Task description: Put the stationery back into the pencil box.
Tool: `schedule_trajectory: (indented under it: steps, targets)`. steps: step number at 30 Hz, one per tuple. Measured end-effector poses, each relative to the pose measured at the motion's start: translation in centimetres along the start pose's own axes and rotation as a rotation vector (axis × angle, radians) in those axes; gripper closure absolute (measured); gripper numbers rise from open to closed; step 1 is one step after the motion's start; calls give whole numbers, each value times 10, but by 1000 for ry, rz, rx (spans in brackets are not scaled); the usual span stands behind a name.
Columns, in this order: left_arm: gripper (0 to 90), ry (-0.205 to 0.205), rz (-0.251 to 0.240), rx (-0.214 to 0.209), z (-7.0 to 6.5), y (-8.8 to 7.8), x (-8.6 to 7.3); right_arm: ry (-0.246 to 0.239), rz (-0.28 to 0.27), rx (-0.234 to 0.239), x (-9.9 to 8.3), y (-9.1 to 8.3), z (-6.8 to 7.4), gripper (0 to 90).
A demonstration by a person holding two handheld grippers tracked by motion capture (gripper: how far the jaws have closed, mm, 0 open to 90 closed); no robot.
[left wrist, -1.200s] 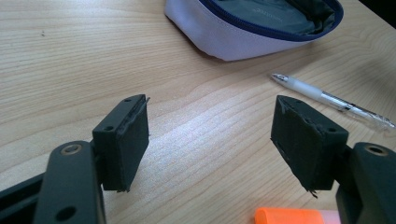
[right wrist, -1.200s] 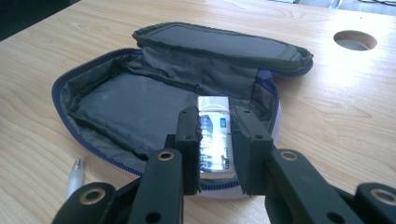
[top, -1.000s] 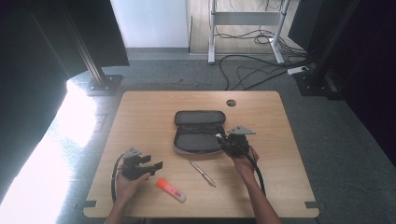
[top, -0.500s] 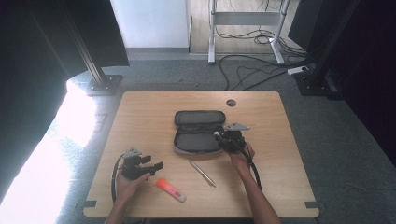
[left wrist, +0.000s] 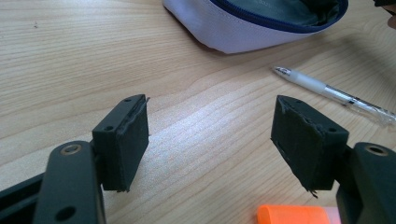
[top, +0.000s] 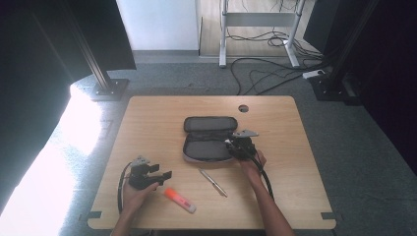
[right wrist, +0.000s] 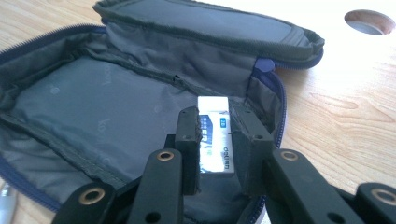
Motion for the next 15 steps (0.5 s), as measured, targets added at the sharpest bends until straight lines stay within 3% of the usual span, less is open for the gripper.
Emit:
schedule_trajectory:
  steps: [9,15]
  targets:
    - [282,1,1,1,0,0,0,-23,24,-13,-5,6,0,713]
    - [282,1,-1,3,1,-1,0,-36,17,-27,-5,5,2,594]
Point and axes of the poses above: each handheld gripper's, and its own axes: y roughly forward along the jaws, x roughly out of its top, z roughly to its left, the point moved 7 cm from there along y, roughly forward along the jaws, and after that the axes turned 7 degrees about y, right-handed, at the moved point
